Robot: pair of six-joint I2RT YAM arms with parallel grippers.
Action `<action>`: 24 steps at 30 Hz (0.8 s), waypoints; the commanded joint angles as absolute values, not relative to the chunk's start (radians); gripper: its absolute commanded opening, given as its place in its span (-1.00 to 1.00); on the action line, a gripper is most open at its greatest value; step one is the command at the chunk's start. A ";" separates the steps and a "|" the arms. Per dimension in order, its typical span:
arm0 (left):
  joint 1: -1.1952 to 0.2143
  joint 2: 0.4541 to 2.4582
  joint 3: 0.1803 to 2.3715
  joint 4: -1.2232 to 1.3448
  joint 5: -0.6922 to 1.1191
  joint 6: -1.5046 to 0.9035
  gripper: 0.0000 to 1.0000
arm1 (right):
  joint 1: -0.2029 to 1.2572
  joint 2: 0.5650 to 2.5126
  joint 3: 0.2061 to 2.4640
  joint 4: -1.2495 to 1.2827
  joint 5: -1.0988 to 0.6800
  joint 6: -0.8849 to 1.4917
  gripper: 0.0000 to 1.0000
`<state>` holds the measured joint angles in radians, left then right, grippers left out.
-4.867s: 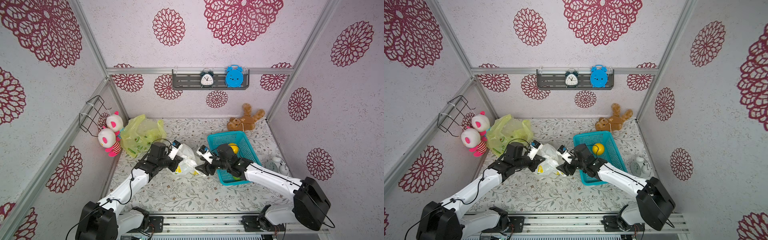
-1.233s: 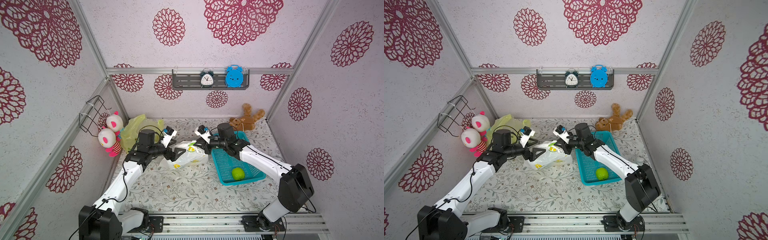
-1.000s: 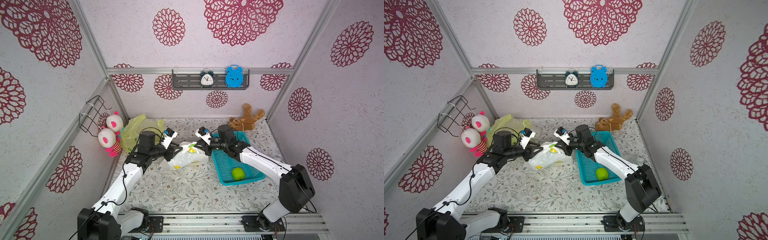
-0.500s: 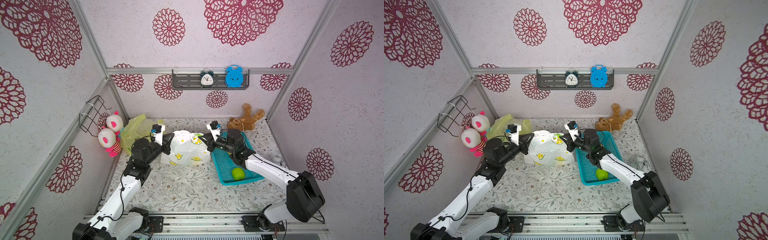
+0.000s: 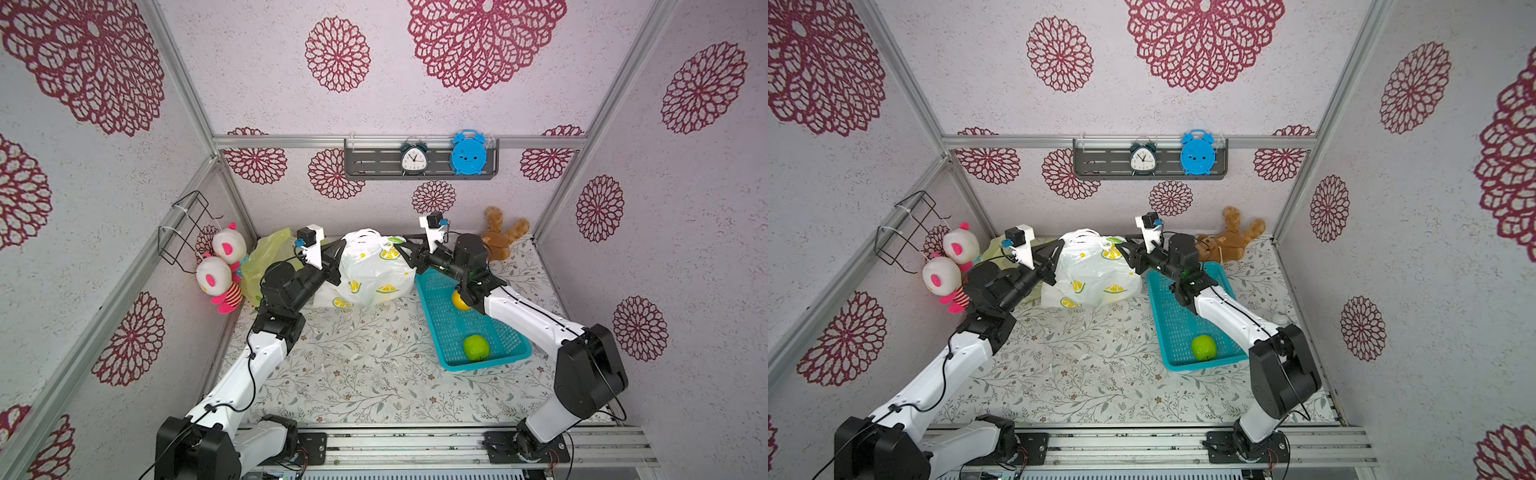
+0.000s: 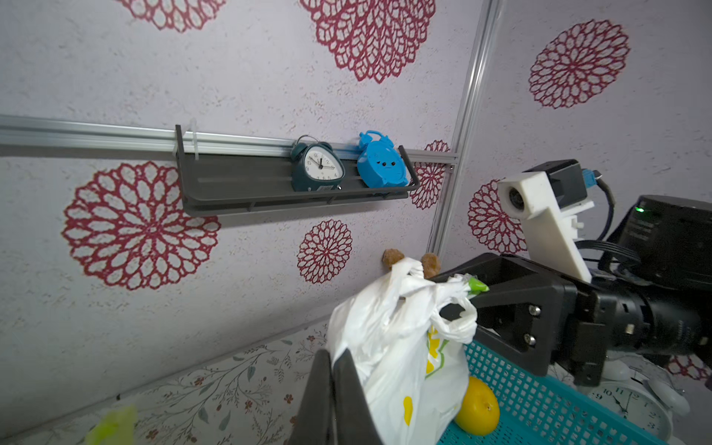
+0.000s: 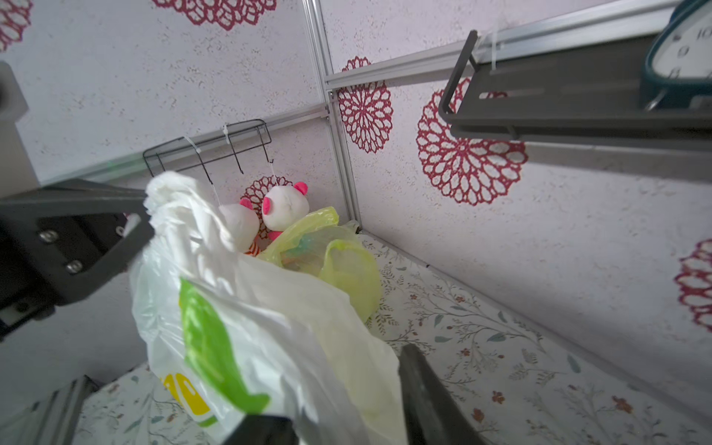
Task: Untie the knot of a plastic bag & take out the apple
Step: Untie the plastic bag at the center of the board.
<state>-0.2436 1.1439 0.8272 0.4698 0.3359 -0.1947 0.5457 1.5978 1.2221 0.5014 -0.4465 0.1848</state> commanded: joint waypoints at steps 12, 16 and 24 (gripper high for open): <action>-0.412 0.996 0.290 0.693 0.344 -0.166 -0.89 | 0.698 1.521 0.961 0.227 -0.414 -0.094 0.65; -0.423 0.873 0.242 0.577 0.249 -0.176 -0.86 | 0.695 1.452 0.889 0.282 -0.303 -0.039 0.34; -0.438 0.573 0.261 0.263 0.135 -0.249 0.24 | 0.714 1.310 0.679 0.492 -0.324 0.136 0.11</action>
